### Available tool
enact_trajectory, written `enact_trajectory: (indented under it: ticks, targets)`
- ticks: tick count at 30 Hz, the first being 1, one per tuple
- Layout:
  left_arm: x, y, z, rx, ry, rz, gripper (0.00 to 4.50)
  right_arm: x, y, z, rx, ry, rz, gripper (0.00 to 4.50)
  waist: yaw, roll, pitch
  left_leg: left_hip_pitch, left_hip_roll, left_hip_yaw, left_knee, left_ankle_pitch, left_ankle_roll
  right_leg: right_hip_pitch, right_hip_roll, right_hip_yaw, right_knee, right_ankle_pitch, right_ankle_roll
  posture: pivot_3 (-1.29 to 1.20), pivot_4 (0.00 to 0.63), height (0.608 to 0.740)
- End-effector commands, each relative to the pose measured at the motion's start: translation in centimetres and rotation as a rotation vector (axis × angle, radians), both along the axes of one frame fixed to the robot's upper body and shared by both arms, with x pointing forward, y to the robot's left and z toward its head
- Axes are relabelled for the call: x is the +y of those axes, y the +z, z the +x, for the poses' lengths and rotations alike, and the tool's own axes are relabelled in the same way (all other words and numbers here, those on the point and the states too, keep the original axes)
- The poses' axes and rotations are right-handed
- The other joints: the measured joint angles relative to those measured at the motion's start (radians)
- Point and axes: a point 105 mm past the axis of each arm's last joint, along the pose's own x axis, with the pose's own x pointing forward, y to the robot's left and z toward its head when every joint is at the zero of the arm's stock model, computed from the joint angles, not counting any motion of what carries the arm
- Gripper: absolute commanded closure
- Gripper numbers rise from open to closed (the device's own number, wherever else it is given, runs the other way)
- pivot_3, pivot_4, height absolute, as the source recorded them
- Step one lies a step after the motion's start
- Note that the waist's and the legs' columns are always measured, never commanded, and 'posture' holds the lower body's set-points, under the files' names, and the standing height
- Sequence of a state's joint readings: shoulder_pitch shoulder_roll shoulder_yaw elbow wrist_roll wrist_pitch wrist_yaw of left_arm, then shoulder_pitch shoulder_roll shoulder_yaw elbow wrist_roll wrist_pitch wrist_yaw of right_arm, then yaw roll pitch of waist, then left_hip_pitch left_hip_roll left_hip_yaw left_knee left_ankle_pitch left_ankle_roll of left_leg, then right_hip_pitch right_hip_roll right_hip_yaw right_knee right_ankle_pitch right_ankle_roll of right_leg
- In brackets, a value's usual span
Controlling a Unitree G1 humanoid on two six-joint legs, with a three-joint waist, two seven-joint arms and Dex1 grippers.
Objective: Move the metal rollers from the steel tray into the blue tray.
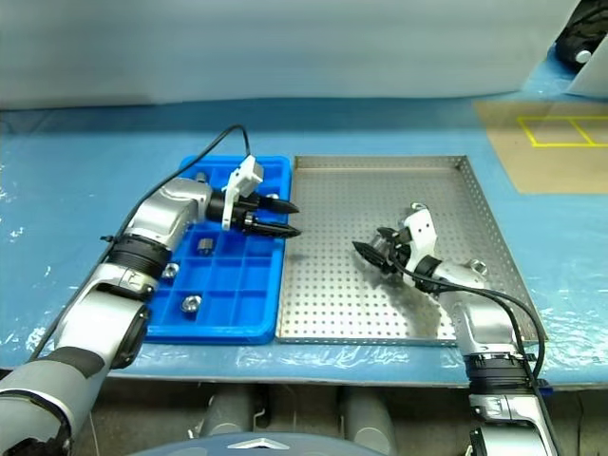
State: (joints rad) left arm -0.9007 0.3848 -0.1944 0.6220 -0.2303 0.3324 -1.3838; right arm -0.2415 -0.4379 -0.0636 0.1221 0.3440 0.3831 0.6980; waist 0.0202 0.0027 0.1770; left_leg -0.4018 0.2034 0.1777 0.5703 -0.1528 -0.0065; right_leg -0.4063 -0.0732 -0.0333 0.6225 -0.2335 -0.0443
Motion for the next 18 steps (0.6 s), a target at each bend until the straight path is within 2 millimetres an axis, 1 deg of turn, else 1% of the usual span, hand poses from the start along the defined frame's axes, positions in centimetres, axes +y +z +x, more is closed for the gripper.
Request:
enact_trajectory:
  ticks: [1,4,9,10,12,13,14,15,18]
  targets:
    - [0.5,1.1,0.0,-0.055,0.006,-0.009,1.13,-1.1,-0.9,0.6,0.001,-0.045,-0.025,0.71,-0.003,0.000,0.000,0.001,0.000,0.000,0.000,0.000,0.000,0.000,0.000,0.000,0.000,0.000,0.000,-0.23,0.150,0.740]
    - [0.8,1.0,0.0,-0.056,0.018,-0.007,1.13,-0.8,-1.4,0.4,0.014,-0.018,-0.024,0.71,-0.001,0.000,0.000,0.002,0.000,0.000,0.002,0.000,0.000,0.002,-0.001,0.000,0.001,0.000,0.000,-0.22,0.150,0.740]
    - [1.1,1.0,0.0,-0.061,0.033,-0.004,1.13,-0.7,-1.6,0.5,0.001,-0.015,-0.036,0.71,0.002,0.000,0.000,0.008,0.000,0.000,0.001,0.000,0.000,0.008,-0.001,0.000,0.000,0.000,0.000,-0.21,0.150,0.740]
    - [1.2,1.0,0.1,-0.065,0.038,-0.002,1.10,-0.7,-1.5,0.7,-0.003,-0.022,-0.033,1.10,0.002,0.000,0.000,0.008,0.000,0.000,0.001,0.000,0.000,0.008,-0.001,0.000,0.000,0.000,0.000,-0.21,0.150,0.740]
    - [1.3,1.1,0.3,-0.070,0.050,0.000,1.10,-0.9,-1.5,0.9,-0.009,-0.035,-0.043,1.63,0.001,0.000,0.000,0.008,0.000,0.000,0.001,0.000,0.000,0.008,-0.001,0.000,0.000,0.000,0.000,-0.21,0.150,0.740]
    - [1.5,1.1,0.4,-0.072,0.057,0.002,1.10,-1.0,-1.6,1.0,-0.014,-0.047,-0.064,2.02,0.000,0.000,0.000,0.008,0.000,0.000,0.000,0.000,0.000,0.008,-0.001,0.000,-0.001,0.000,0.000,-0.21,0.150,0.740]
    - [1.7,1.1,0.6,-0.080,0.066,0.006,1.10,-1.3,-1.6,1.3,-0.018,-0.066,-0.073,2.28,-0.001,0.000,0.000,0.008,0.000,0.000,0.000,0.000,0.000,0.008,-0.001,0.000,-0.001,0.000,0.000,-0.21,0.150,0.740]
    - [1.8,1.1,0.7,-0.087,0.072,0.010,1.10,-1.5,-1.7,1.4,-0.021,-0.079,-0.077,2.28,-0.001,0.000,0.000,0.008,0.000,0.000,-0.001,0.000,0.000,0.007,-0.001,0.000,-0.002,0.000,0.000,-0.21,0.150,0.740]
    - [2.5,1.6,1.1,-0.087,0.108,-0.007,1.10,-0.5,-1.1,0.9,-0.028,-0.018,-0.036,3.00,-0.002,0.000,0.000,0.008,0.000,0.000,-0.002,0.000,0.000,0.007,-0.001,0.000,-0.003,0.000,0.000,-0.21,0.150,0.740]
